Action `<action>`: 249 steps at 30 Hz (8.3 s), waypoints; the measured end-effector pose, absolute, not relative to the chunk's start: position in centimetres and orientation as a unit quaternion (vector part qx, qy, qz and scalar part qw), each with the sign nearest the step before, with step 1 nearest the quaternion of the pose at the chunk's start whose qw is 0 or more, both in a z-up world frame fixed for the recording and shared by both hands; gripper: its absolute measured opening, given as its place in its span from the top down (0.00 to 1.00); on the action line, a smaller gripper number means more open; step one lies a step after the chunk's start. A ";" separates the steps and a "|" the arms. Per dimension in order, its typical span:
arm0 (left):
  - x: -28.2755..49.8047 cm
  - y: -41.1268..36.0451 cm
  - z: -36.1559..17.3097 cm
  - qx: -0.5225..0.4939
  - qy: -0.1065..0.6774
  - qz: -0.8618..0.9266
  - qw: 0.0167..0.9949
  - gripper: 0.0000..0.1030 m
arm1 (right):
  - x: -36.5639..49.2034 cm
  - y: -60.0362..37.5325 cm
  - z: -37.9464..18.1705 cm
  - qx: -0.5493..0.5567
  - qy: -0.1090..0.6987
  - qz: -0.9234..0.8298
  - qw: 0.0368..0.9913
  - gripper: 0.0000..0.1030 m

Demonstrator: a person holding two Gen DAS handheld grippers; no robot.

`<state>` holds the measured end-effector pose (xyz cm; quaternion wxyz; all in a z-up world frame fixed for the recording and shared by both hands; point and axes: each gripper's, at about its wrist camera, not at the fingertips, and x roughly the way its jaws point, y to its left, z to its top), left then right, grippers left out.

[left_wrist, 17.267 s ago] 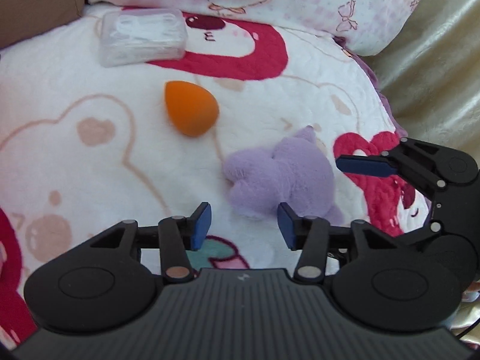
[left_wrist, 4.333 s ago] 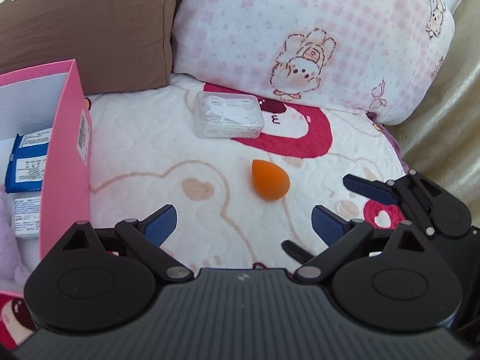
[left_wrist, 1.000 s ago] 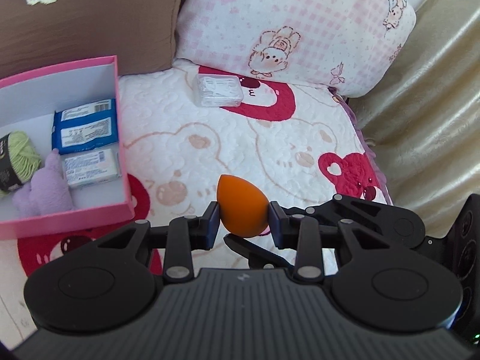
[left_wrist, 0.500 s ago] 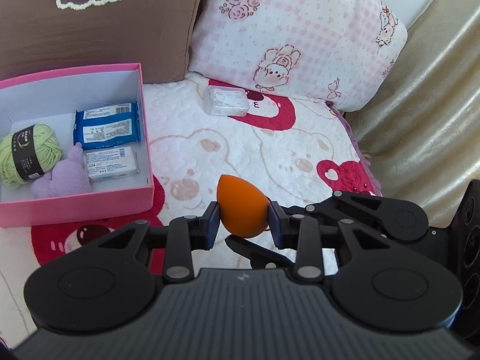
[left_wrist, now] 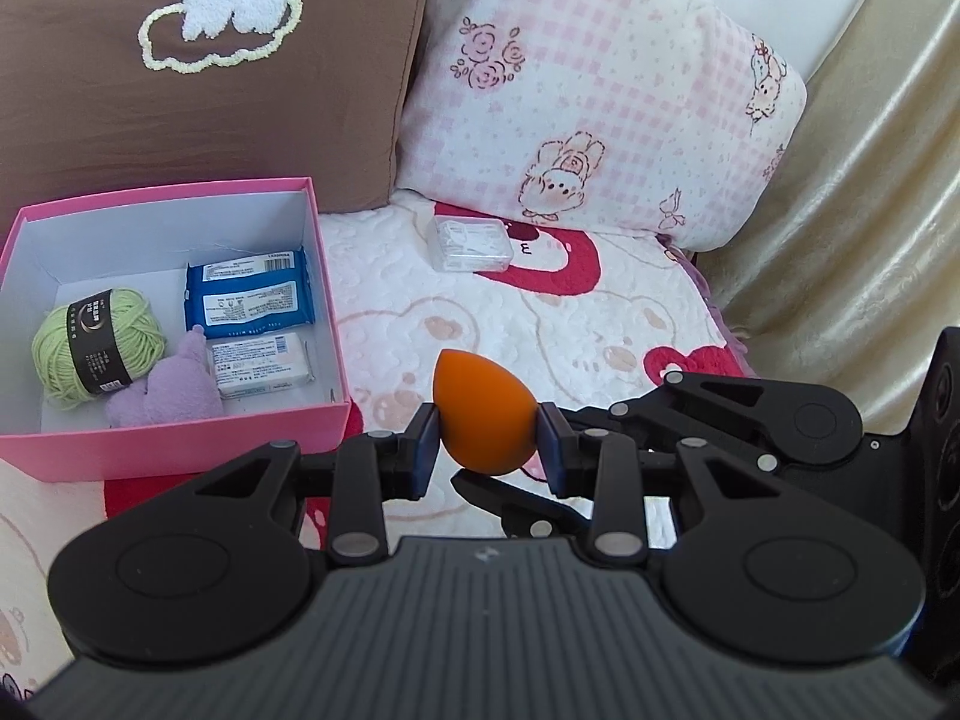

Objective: Organize objects

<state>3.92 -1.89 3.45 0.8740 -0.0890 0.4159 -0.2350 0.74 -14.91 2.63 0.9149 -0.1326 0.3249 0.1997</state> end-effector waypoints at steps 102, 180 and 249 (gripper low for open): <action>17.5 14.0 -7.1 -0.215 0.421 -0.087 0.877 0.56 | 19.0 -5.9 -7.1 -0.034 0.404 0.269 0.874 0.61; 2.4 -6.4 5.9 -0.017 0.484 -0.136 0.864 0.01 | -1.9 -23.3 4.8 -0.175 0.294 0.255 0.904 0.13; 29.8 -16.5 -9.1 -0.111 0.454 -0.160 0.870 0.15 | 20.1 -30.1 -11.5 -0.073 0.386 0.100 0.914 0.14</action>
